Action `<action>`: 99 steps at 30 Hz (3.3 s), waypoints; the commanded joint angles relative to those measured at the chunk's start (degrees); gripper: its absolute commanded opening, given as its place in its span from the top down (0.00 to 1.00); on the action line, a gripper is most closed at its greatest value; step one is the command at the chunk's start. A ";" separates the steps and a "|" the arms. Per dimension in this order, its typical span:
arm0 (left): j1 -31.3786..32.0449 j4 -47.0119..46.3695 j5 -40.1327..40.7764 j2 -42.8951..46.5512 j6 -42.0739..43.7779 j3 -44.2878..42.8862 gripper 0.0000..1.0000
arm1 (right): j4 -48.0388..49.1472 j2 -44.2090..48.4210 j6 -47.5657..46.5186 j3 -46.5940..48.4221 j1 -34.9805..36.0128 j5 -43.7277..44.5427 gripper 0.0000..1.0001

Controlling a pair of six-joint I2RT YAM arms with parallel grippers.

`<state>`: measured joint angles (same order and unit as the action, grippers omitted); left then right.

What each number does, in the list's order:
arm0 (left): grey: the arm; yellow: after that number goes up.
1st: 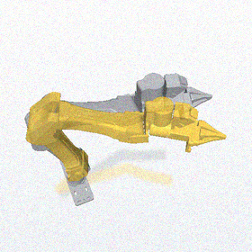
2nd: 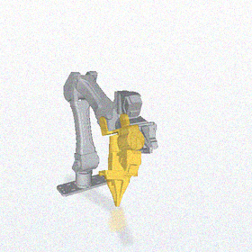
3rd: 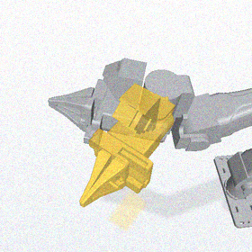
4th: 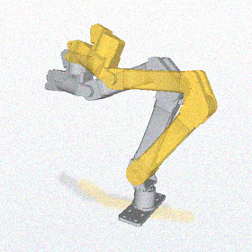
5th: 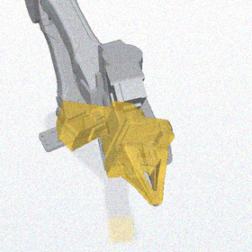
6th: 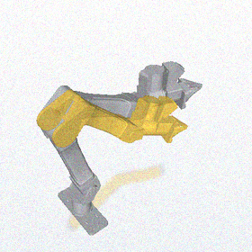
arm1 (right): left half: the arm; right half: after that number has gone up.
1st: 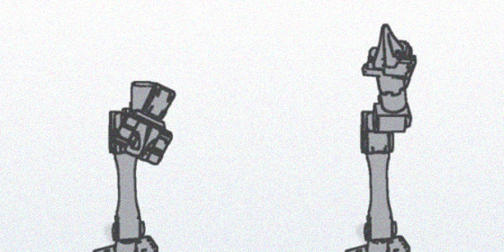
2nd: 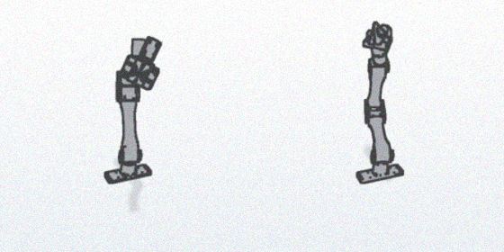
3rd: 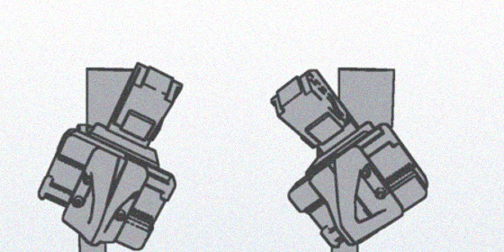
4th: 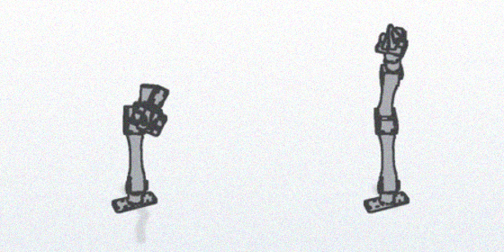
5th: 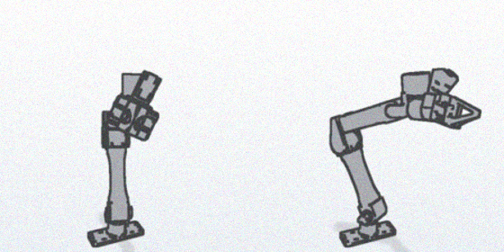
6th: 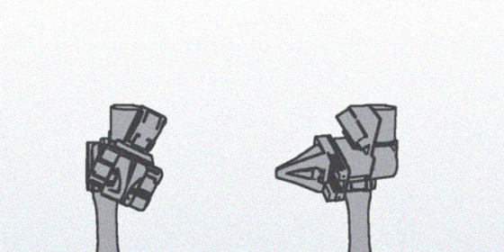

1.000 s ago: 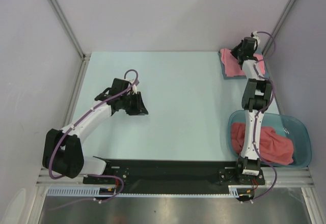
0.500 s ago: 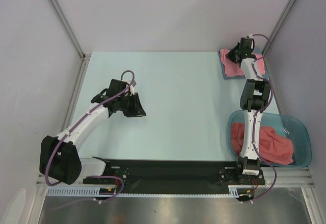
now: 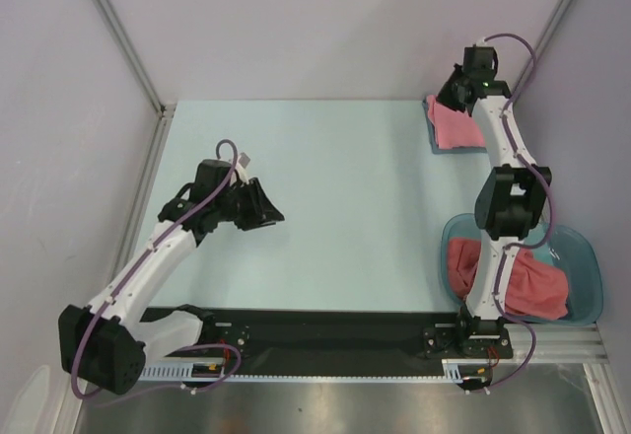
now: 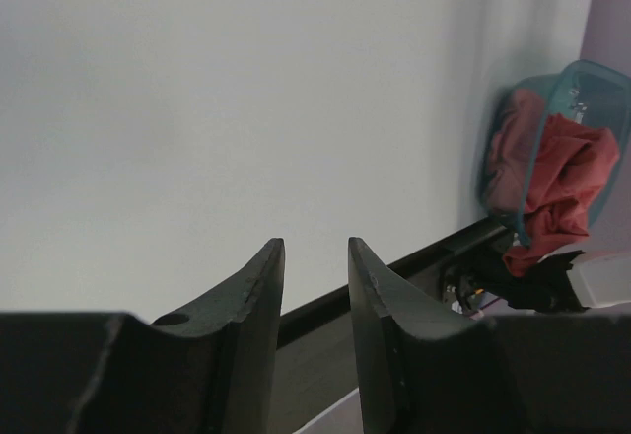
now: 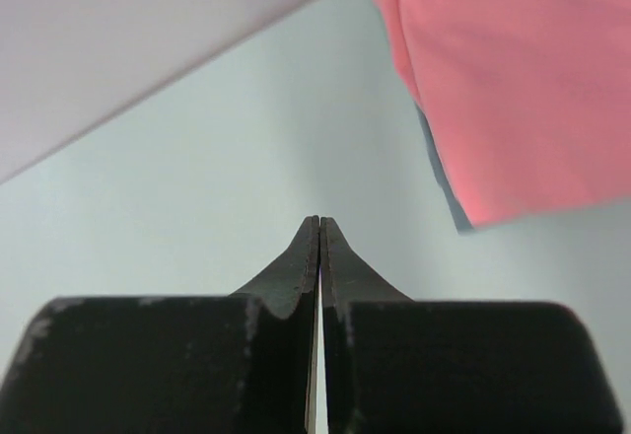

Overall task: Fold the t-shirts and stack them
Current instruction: Neatly place the folded tshirt to the corner

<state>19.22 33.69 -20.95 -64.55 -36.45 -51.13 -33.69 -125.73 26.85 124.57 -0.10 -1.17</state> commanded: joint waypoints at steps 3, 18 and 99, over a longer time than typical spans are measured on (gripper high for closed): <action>0.82 -1.09 -1.99 5.74 -4.16 1.91 0.61 | -1.03 13.03 -3.82 -13.72 -0.78 -2.00 0.98; 3.19 -2.40 -0.58 2.34 10.68 -5.03 0.59 | 16.47 0.24 3.73 -6.46 -19.15 -20.18 0.74; -4.72 -9.34 -7.79 -6.64 14.39 8.77 0.62 | 29.38 -32.03 -3.04 20.09 -20.47 -3.31 0.45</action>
<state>14.50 26.83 -27.42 -72.84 -21.12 -42.83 -8.10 -157.62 23.70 141.10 -20.58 -5.39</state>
